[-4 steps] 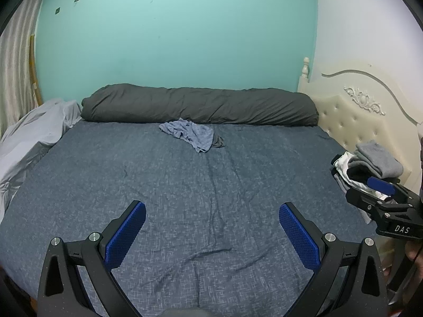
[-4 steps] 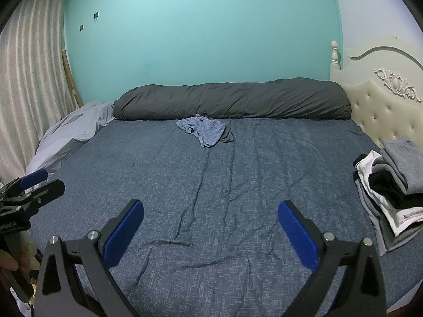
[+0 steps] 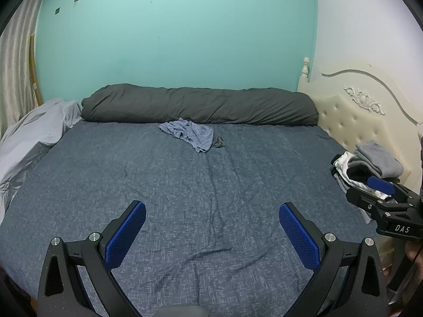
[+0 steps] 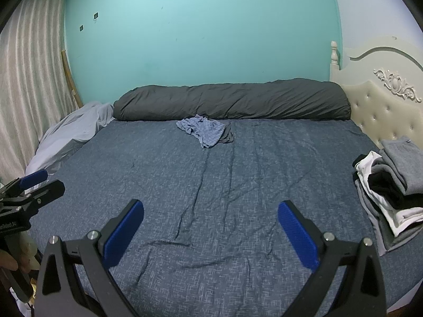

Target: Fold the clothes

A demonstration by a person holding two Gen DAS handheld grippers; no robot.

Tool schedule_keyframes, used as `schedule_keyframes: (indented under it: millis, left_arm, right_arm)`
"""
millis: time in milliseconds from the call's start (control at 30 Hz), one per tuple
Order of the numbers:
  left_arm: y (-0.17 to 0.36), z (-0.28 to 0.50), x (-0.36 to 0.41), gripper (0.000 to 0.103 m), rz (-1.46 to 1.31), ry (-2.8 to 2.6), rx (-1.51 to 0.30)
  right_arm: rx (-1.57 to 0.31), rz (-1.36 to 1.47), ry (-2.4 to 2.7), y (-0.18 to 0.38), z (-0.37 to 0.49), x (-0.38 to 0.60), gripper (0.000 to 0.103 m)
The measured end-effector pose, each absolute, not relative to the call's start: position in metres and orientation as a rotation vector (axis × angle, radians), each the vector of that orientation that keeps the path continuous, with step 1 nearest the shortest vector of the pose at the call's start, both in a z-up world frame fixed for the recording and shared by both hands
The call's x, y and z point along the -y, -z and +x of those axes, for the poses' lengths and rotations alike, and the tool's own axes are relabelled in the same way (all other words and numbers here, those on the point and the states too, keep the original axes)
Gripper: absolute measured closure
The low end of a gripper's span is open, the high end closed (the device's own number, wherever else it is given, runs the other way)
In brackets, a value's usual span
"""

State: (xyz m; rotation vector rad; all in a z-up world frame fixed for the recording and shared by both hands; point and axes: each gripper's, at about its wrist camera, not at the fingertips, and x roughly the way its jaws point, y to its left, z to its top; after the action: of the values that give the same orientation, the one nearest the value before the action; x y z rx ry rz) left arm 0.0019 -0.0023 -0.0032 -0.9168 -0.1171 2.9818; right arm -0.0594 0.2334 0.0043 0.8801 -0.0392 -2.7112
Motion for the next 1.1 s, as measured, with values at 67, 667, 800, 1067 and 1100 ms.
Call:
schedule_keyframes:
  millis: [67,667,800,1067,1100]
  left_arm:
    - [0.005,0.004,0.003,0.0,-0.919,-2.983,0.117]
    - [-0.005,0.007,-0.005,0.0,-0.901,-2.98,0.101]
    - [-0.004,0.008,-0.006,0.0,-0.898,-2.979,0.102]
    - [-0.003,0.007,-0.003,0.0,-0.898,-2.976,0.103]
    - [-0.003,0.007,-0.004,0.0,-0.898,-2.975,0.102]
  right_arm:
    - [0.037,0.879,2.712,-0.005,-0.06,-0.233,0.001]
    - [0.031,0.874,2.715,-0.024,-0.056,-0.234,0.001]
    - [0.027,0.874,2.714,-0.028,-0.058,-0.234,0.001]
    - [0.024,0.866,2.719,-0.029,-0.056,-0.235,0.001]
    - [0.024,0.866,2.719,-0.03,-0.056,-0.235,0.001]
